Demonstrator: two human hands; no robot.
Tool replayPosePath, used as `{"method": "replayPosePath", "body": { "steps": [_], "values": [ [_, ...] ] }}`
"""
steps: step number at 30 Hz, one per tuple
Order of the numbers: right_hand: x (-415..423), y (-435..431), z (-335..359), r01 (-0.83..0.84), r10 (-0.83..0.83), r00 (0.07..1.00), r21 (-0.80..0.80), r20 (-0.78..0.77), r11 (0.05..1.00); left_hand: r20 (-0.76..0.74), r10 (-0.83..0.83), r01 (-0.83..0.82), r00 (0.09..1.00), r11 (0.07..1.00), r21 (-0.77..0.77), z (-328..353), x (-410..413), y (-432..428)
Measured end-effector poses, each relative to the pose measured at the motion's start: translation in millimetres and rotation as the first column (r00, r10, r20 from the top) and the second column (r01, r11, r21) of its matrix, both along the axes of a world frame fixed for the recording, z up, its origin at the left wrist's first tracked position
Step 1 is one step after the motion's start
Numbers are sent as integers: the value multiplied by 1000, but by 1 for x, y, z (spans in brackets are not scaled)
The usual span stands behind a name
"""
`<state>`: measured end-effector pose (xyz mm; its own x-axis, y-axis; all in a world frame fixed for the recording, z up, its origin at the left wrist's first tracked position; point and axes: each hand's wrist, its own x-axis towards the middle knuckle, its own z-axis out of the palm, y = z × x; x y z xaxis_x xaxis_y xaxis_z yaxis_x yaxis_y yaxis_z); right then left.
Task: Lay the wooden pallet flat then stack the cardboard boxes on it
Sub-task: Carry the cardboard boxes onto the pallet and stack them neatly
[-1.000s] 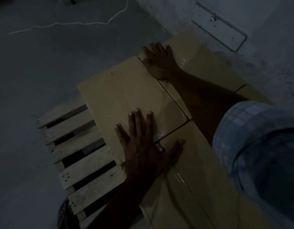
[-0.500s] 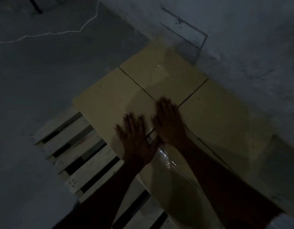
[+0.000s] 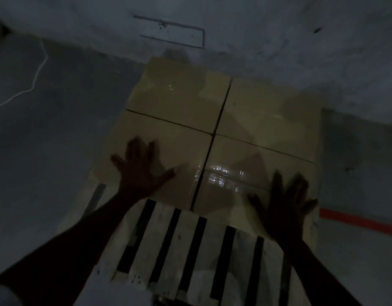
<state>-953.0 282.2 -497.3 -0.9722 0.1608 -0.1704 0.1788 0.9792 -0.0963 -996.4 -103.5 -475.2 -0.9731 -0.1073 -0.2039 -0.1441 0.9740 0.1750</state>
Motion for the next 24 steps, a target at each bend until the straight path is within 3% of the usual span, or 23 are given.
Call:
{"method": "replayPosePath", "body": {
  "steps": [3,5,13,19,24],
  "values": [
    [26,-8,7,-282,283,959,15,-32,959,21,-446,446,895,894,-43,2,23,-2],
    [46,-11,8,-407,406,913,-27,-26,913,29,-570,570,821,817,-81,-3,33,-5],
    [38,-37,-1,-381,379,924,41,59,924,6,-555,548,832,819,-168,-17,32,2],
    [37,-43,5,-342,332,926,22,181,940,-24,-543,537,840,836,-111,-24,30,-3],
    [42,-50,22,-321,325,916,-55,234,946,-88,-611,613,786,790,-12,-23,29,-13]
  ]
}}
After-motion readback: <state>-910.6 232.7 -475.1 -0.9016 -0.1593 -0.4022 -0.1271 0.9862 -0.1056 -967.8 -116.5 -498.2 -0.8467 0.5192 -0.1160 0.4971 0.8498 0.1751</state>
